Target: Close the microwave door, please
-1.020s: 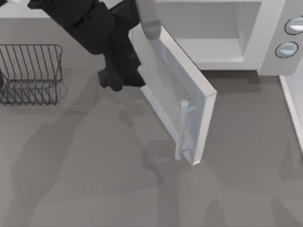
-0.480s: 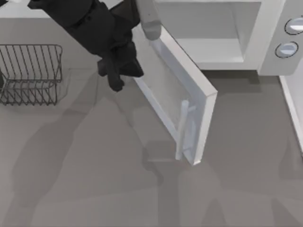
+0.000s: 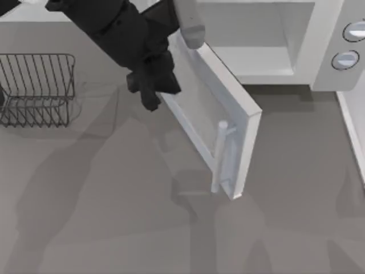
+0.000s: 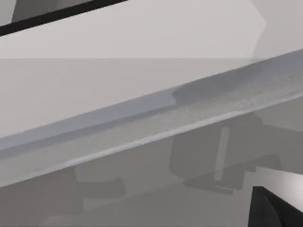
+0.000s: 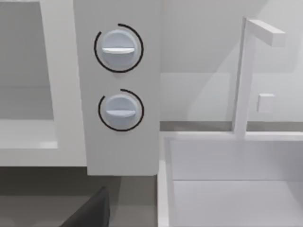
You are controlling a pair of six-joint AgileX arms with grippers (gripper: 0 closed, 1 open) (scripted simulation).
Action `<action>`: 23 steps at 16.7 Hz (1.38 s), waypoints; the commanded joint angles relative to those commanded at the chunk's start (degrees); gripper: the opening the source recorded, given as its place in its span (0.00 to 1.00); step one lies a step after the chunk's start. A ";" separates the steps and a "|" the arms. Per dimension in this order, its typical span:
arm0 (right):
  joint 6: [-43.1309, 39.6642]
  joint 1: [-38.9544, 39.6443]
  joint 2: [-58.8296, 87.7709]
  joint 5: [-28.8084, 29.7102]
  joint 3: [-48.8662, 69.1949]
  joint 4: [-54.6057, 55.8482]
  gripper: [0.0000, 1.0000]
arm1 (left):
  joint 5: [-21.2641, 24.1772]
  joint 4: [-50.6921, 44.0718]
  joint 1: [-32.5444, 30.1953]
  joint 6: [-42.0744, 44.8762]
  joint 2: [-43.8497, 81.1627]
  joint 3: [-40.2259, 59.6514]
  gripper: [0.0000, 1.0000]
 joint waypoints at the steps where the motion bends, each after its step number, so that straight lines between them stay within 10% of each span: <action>1: 0.00 0.00 0.00 0.00 0.00 0.00 1.00 | -0.19 0.17 -0.60 -0.54 0.35 0.43 0.00; 23: 0.00 0.00 0.00 0.00 0.00 0.00 1.00 | -2.10 1.14 -5.75 -6.05 4.39 5.95 0.00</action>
